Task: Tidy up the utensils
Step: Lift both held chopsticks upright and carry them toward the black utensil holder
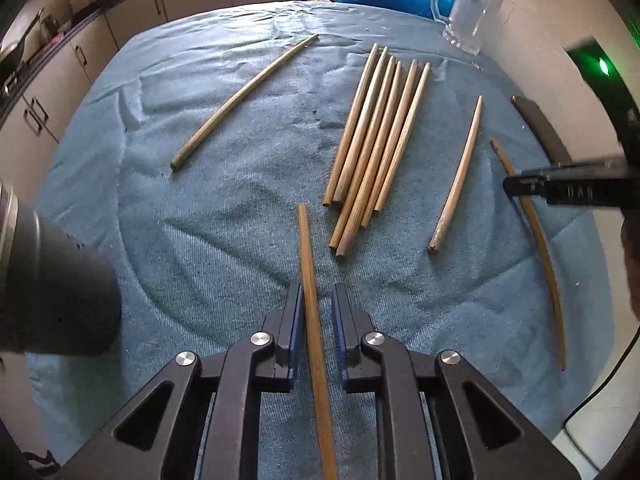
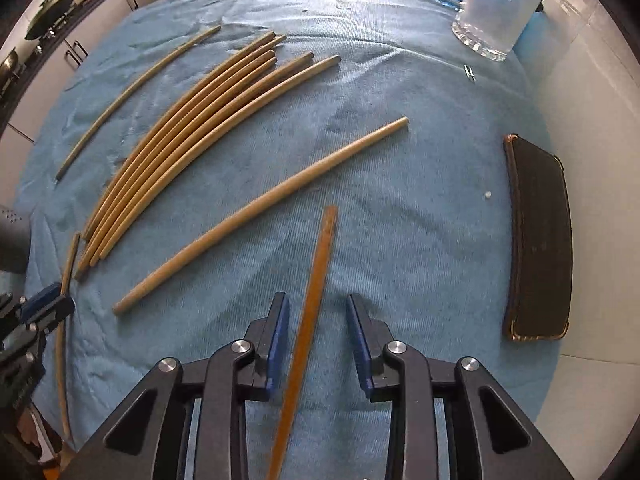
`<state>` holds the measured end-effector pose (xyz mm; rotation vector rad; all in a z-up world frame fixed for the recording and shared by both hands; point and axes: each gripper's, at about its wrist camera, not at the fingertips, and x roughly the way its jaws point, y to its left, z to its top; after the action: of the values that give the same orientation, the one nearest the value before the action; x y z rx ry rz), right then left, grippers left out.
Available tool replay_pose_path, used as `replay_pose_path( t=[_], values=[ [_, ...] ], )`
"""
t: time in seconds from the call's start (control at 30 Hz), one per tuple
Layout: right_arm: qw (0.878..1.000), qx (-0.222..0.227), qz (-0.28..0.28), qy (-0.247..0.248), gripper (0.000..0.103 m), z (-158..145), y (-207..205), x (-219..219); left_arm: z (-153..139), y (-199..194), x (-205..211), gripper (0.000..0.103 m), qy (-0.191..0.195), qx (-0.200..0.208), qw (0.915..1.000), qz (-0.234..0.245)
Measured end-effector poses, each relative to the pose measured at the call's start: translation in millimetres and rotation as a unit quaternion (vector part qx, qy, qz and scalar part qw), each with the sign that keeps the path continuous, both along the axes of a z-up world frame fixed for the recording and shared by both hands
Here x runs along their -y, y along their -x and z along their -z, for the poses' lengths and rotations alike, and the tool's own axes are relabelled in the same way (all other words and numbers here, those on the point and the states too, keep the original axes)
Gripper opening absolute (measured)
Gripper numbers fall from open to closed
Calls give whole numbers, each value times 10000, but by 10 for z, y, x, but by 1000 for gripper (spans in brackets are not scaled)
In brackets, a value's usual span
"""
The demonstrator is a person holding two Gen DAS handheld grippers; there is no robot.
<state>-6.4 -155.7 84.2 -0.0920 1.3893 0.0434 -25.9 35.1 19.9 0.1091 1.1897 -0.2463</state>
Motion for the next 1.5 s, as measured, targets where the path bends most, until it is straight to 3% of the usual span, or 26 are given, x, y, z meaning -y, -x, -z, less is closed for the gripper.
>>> replay_pose_path(
  t=[0.1,0.3,0.37,0.5,0.67,0.8,1.1,1.33,1.5],
  values=[
    [9999,-89,64,24,31,-1,-115,-39,4,-38,42,14,-86,2,10000,39],
    [10000,14,-55,46,11,-17,-156,-179,7,-92,32,13,114,72,9999,-45],
    [9998,119,-91,90,9,-23,-124,-222,15,-77,24,6,116,195,9997,-120],
    [9995,293,59,-55,8,-61,6,-209,-48,54,-47,6,349,249,9987,-266],
    [9957,854,-72,-365,8,-288,433,-248,-308,398,-109,6,642,781,9946,-223],
    [9869,1448,-269,-655,8,-551,782,-395,-526,690,-191,6,901,1140,9892,-207],
    [9581,2503,-822,-1121,8,-965,1095,-731,-1041,1172,-558,6,1397,1927,9695,-576],
    [9367,2990,-1190,-1377,8,-1170,1332,-1001,-1385,1348,-863,6,1546,2480,9521,-897],
    [9301,3119,-1256,-1476,8,-1239,1373,-1086,-1542,1442,-1101,6,1672,2757,9407,-1056]
  ],
)
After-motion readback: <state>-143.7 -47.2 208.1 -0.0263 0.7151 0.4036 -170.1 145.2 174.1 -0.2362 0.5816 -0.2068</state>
